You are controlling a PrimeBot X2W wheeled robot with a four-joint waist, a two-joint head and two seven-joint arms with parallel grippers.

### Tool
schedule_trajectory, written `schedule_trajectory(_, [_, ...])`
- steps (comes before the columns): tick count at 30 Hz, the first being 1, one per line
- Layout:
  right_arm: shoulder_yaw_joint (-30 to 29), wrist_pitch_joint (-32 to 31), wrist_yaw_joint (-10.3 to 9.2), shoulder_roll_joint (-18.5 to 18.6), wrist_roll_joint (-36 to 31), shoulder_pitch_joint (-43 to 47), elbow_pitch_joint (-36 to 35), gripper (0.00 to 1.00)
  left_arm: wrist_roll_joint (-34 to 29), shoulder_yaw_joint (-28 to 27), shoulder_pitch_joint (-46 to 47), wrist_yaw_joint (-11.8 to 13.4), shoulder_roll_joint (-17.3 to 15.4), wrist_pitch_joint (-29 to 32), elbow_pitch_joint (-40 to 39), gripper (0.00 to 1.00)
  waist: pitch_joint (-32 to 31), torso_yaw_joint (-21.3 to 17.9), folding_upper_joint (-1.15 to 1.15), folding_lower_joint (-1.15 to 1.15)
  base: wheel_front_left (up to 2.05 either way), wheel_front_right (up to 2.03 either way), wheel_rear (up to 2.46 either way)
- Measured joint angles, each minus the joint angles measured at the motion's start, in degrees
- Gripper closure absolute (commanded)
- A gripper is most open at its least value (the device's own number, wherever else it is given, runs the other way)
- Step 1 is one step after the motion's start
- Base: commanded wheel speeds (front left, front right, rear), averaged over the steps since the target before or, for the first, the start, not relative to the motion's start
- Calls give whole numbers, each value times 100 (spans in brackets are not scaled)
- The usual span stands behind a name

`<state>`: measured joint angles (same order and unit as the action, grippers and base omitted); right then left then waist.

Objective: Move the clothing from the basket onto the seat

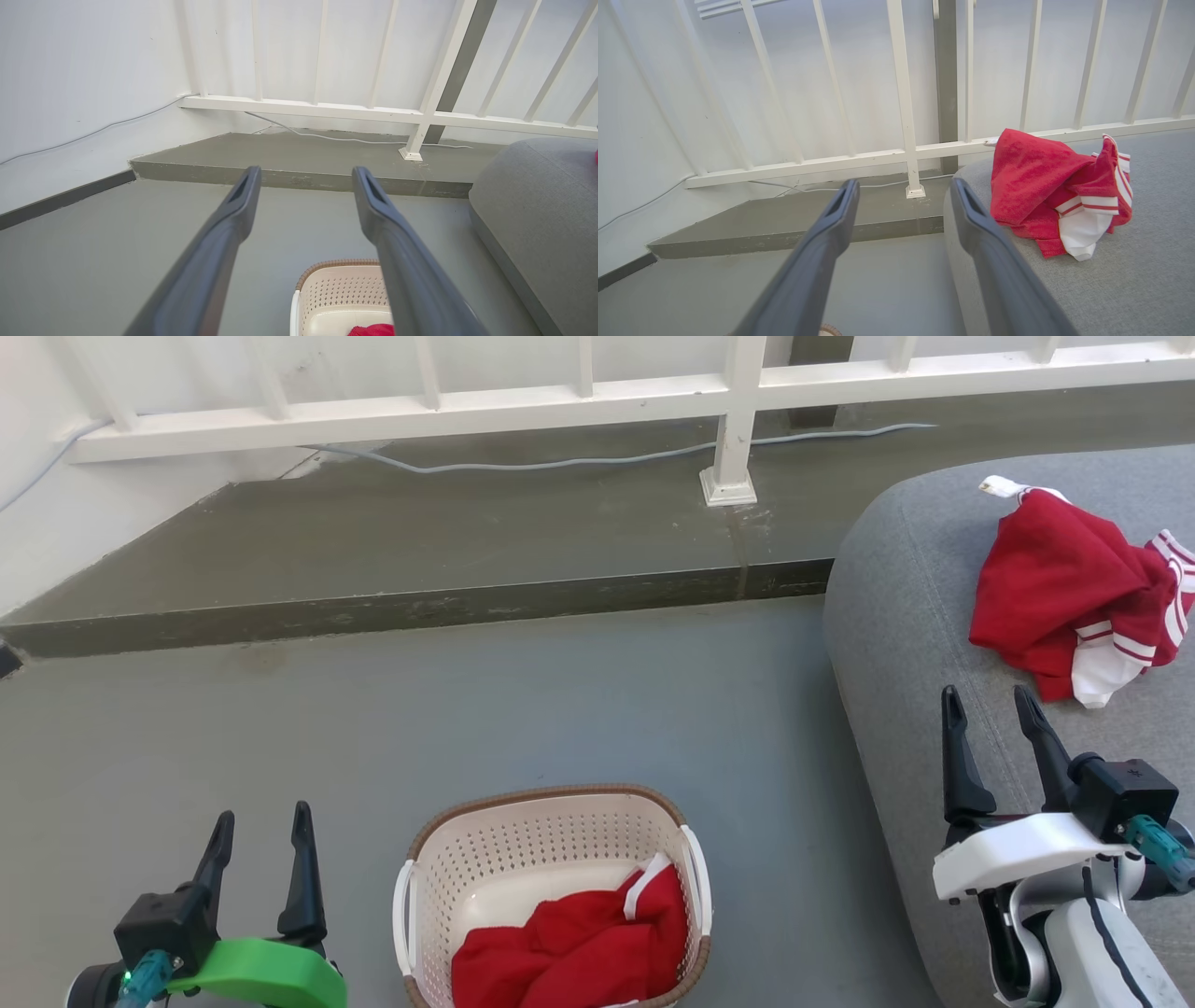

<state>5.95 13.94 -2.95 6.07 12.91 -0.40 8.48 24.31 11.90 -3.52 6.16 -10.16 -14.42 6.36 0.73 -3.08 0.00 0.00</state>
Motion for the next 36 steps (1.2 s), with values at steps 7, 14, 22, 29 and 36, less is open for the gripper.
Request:
schedule_trajectory(7, [1, -37, -1, 24, 2, 82, -147, 0, -56, 10, -91, 19, -33, 2, -208, 0, 78, 9, 0, 0, 0, 0, 0])
schedule_trajectory(14, [1, -88, -15, 38, 14, 81, -330, 0, -90, 23, -97, 43, -83, 86, -377, 0, 295, 16, 0, 0, 0, 0, 0])
schedule_trajectory(22, [-69, -142, -16, 124, 16, -299, -599, 0, -187, 259, 88, 41, -170, 375, -397, 0, 742, 25, 0, 0, 0, 0, 0])
schedule_trajectory(29, [-176, -198, -16, 241, 16, -700, -738, 0, -319, 365, 633, -11, -180, 560, -312, 0, 1255, 31, 0, 0, 0, 0, 0])
schedule_trajectory(36, [-203, -272, -16, 277, 16, -1251, -882, 0, -388, 492, 1161, -68, -170, 743, -141, 0, 1807, 22, 0, 1, 0, 0, 0])
